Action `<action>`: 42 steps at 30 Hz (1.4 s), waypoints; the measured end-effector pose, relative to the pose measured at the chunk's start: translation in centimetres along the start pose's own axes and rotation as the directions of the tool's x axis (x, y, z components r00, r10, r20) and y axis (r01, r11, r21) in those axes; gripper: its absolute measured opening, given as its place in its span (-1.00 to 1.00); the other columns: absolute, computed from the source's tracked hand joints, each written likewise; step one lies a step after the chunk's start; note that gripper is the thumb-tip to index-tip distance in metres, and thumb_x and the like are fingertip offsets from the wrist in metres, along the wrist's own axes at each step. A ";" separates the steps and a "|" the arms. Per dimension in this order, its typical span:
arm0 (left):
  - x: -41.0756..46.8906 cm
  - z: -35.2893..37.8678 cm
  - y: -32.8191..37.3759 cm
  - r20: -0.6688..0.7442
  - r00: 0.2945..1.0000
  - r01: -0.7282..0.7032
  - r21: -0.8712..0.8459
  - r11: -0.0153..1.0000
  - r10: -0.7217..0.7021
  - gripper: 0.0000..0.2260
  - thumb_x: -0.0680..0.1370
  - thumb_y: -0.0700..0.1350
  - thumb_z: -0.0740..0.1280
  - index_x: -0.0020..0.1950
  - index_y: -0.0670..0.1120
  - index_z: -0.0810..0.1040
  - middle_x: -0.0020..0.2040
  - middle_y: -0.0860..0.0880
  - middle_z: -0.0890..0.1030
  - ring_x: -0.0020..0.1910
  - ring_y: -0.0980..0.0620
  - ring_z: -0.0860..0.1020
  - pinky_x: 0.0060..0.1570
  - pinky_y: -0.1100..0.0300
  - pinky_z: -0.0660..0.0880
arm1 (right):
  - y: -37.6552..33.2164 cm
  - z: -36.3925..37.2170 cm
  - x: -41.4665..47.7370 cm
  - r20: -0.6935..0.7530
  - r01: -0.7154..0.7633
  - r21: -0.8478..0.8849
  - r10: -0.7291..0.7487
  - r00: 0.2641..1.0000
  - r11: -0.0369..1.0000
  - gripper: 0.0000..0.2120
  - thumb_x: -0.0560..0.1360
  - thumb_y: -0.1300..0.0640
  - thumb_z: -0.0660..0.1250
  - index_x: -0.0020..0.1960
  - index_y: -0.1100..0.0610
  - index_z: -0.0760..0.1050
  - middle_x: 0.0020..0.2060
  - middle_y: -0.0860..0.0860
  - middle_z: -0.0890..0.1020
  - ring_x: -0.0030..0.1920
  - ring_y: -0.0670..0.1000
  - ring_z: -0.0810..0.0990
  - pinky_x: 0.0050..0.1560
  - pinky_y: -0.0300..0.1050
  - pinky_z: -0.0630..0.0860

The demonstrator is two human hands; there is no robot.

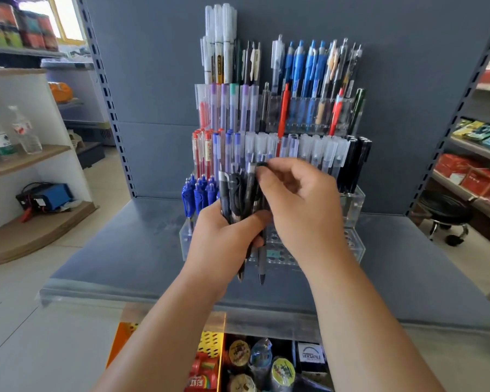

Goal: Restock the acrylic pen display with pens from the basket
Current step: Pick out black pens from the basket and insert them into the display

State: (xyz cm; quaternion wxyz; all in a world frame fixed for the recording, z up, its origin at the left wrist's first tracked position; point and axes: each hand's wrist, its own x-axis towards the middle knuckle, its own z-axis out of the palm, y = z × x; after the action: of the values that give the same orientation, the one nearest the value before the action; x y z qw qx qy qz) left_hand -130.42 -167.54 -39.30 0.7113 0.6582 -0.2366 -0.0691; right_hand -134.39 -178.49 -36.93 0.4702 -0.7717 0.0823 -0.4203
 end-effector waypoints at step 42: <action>0.4 -1.6 -1.0 -0.164 0.972 -0.112 0.300 0.947 0.167 -0.99 0.58 -0.02 0.34 -0.03 0.08 0.54 -0.30 0.07 0.62 -0.31 0.19 0.54 -0.40 0.43 0.40 | -0.1 0.2 -1.6 -0.001 -0.092 0.168 0.093 0.996 0.981 -0.83 0.63 0.14 0.26 -0.02 0.01 0.62 -0.22 -0.04 0.69 -0.16 0.00 0.68 -0.03 0.19 0.64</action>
State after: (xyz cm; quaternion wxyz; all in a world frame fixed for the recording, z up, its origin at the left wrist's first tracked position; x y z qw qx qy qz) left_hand -129.20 -166.41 -40.19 0.6297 0.7401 -0.2224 0.0791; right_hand -135.27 -177.48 -37.85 0.5523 -0.7227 0.0843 -0.4069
